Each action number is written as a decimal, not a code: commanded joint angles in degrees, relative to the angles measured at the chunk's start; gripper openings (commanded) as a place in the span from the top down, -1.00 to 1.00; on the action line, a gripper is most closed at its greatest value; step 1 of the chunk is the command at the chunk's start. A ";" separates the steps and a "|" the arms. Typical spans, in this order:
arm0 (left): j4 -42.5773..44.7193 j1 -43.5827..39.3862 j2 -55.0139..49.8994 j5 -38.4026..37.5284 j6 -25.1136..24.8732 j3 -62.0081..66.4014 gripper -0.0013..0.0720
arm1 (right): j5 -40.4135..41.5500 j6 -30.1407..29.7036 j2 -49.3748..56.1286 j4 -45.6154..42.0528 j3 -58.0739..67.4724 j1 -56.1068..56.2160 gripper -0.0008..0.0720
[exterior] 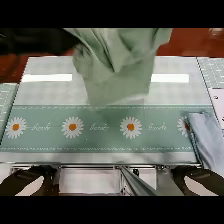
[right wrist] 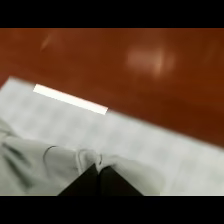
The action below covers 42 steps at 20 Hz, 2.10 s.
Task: Fold the shirts.
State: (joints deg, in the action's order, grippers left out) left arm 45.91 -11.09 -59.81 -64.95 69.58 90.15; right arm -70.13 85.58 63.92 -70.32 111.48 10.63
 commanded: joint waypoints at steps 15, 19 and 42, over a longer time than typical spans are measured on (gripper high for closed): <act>2.03 6.43 18.01 -24.83 10.69 -2.89 0.90 | -24.85 0.04 -21.33 1.16 -11.37 0.17 0.91; 2.08 6.43 17.18 -16.50 8.59 -24.98 0.90 | -9.73 -0.39 -18.88 0.81 -31.67 0.17 0.91; -0.98 21.99 -16.28 -3.52 -4.28 -37.46 -0.95 | -6.25 -3.85 2.08 5.18 -56.61 -27.02 -0.72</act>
State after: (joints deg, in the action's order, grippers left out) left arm 52.73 8.80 -74.85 -64.36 71.88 57.12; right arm -78.37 81.21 74.56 -64.20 69.34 -10.07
